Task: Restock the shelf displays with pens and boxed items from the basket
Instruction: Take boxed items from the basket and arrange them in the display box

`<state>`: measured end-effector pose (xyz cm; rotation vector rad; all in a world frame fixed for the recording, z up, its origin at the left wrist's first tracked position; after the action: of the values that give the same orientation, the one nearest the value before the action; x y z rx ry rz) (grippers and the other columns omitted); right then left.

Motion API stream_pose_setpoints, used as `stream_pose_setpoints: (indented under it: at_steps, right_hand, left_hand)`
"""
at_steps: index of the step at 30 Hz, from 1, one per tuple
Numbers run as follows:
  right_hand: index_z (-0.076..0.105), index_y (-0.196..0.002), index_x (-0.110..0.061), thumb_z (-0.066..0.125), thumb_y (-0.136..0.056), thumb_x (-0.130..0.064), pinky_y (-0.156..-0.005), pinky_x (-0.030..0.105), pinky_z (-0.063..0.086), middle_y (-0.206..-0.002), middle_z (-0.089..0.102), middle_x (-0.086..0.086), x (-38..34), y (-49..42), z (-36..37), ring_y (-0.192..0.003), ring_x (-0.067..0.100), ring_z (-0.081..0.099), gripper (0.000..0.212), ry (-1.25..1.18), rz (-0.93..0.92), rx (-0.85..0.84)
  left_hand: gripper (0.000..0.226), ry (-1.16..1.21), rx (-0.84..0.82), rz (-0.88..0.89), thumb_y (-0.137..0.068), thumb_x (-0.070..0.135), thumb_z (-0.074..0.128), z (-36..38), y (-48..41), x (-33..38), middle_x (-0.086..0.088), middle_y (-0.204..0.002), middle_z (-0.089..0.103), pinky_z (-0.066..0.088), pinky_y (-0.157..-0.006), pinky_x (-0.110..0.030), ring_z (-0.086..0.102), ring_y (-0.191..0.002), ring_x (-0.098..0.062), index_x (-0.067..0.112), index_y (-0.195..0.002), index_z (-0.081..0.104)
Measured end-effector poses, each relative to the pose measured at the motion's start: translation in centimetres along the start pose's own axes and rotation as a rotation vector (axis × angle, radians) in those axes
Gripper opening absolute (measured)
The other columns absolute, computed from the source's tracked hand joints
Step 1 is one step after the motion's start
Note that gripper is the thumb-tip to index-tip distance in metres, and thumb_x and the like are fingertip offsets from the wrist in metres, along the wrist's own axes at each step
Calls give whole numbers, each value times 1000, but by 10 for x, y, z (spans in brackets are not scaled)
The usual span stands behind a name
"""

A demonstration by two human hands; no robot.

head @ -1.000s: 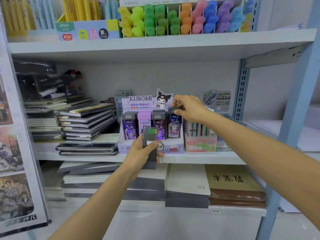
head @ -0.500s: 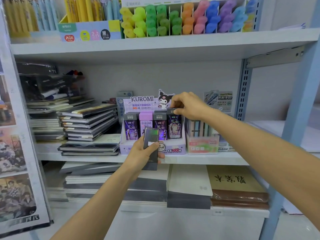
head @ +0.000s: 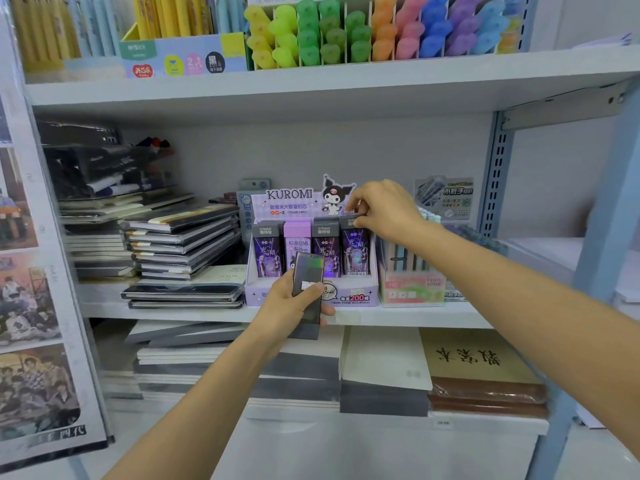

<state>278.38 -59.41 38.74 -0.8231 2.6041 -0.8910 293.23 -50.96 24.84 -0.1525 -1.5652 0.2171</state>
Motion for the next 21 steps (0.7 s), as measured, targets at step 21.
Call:
stream_pose_setpoints:
  at_steps: [21]
  right_hand:
    - [66,-114,-15,66,-89,-7,-89,38,56,-107,64,4,-21,62,-23,-90,20,67,26,-814,60,-79]
  left_hand:
    - [29,13,40,18,-88,16,68,9,28,51,-14,-80,73,59,-61,-32,71,-69,-25,4,-113,59]
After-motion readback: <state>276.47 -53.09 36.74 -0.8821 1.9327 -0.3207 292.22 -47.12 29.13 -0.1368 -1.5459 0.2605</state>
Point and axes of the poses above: each hand's wrist, its own y-axis away from the middle knuckle, its own z-axis out of the palm, x = y × z, the point moved 6 cm from there along -y, towards the middle knuckle
